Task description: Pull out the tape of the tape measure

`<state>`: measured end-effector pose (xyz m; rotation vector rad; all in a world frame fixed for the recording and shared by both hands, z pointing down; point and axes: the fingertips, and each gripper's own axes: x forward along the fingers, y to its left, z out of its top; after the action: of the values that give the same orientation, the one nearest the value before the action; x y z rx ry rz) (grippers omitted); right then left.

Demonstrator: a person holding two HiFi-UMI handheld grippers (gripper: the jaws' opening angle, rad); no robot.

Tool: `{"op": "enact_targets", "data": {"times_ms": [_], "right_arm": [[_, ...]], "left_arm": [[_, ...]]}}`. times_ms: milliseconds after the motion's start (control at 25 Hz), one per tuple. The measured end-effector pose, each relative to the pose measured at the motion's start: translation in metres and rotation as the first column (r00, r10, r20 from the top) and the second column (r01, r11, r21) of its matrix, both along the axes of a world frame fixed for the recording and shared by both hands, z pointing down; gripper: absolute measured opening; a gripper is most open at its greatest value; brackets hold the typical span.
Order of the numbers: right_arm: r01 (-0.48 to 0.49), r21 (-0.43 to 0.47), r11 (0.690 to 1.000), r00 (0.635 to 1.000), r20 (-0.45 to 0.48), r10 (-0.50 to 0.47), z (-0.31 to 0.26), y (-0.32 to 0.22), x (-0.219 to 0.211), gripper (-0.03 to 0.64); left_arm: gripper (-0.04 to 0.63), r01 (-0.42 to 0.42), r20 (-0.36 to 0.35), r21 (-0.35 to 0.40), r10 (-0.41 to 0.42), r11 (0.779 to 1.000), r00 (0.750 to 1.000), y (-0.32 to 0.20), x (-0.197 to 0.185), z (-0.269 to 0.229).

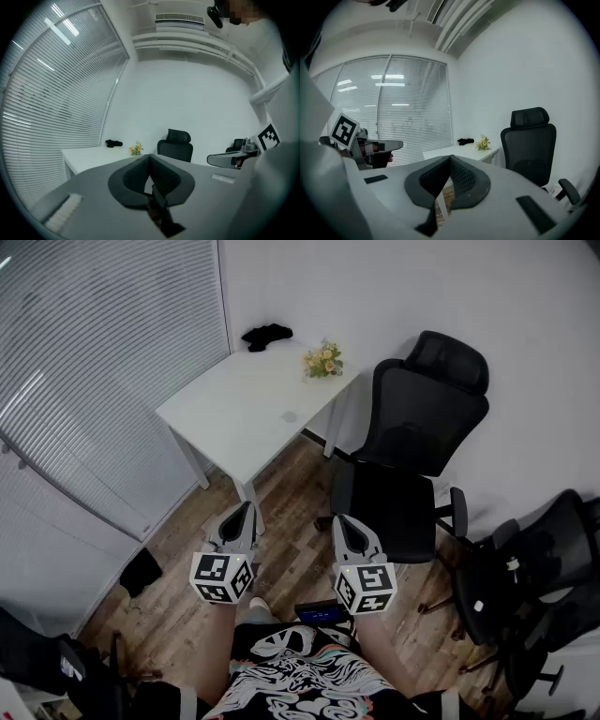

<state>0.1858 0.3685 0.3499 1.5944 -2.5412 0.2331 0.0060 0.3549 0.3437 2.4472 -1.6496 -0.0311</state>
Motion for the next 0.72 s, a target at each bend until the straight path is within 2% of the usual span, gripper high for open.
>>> {"op": "enact_targets", "data": {"times_ms": [560, 720], "right_arm": [[0.013, -0.025, 1.0, 1.0, 0.02, -0.013, 0.006, 0.005, 0.009, 0.002], [0.025, -0.031, 0.999, 0.999, 0.04, -0.024, 0.007, 0.002, 0.013, 0.003]], "left_arm": [[0.003, 0.023, 0.02, -0.016, -0.023, 1.0, 1.0, 0.006, 0.005, 0.003], [0.003, 0.037, 0.004, -0.016, -0.037, 0.999, 0.999, 0.005, 0.004, 0.0]]}}
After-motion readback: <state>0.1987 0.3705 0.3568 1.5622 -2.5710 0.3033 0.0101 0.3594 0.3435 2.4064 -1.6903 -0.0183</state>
